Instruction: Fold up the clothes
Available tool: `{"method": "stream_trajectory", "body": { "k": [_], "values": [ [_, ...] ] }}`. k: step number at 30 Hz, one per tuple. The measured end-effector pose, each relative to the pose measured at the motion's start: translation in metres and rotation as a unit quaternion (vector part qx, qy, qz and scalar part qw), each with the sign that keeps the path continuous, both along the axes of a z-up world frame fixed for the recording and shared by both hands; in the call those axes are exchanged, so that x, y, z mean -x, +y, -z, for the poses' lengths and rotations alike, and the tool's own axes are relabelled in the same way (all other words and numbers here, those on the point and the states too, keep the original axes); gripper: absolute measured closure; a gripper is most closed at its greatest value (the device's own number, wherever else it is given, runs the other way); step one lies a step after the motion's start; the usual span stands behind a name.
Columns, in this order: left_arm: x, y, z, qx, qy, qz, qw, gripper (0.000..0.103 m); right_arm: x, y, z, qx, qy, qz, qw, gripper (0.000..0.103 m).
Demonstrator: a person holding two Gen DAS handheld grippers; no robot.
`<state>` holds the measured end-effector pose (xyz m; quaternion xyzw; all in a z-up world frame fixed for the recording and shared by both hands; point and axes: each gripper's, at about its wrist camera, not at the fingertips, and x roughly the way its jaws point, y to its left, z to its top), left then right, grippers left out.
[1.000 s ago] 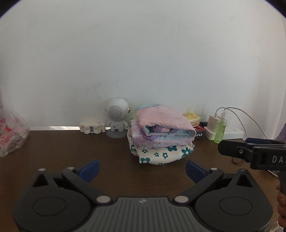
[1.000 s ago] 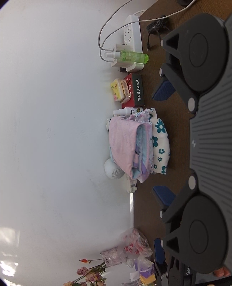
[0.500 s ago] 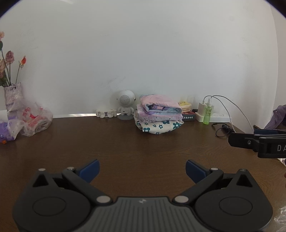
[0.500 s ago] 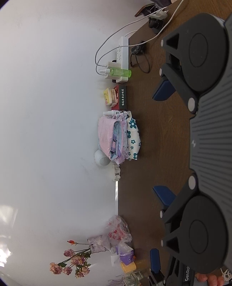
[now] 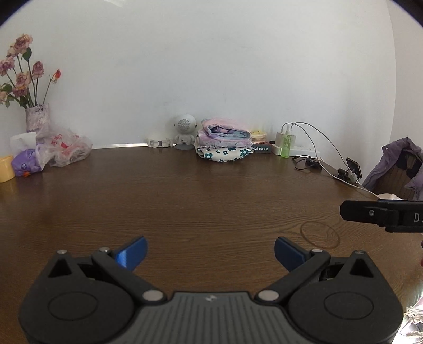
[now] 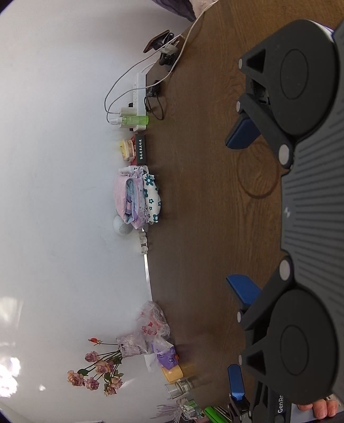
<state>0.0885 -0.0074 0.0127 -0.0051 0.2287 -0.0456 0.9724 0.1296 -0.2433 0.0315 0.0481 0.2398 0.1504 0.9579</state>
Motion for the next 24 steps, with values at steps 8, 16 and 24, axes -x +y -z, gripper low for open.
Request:
{"method": "stream_trajectory", "body": {
  "k": [8, 16, 24],
  "values": [
    [0.046, 0.000, 0.010, 0.010, -0.015, -0.016, 0.9997, 0.000, 0.051, 0.002, 0.017, -0.003, 0.002, 0.023, 1.000, 0.000],
    [0.066, 0.006, 0.021, 0.017, -0.008, -0.038, 0.9991, 0.000, 0.071, 0.009, 0.031, -0.010, 0.041, 0.017, 0.999, 0.000],
    [0.076, 0.007, 0.026, 0.015, -0.008, -0.044, 0.9989, 0.000, 0.085, 0.010, 0.035, -0.008, 0.032, 0.039, 0.999, 0.000]
  ]
}}
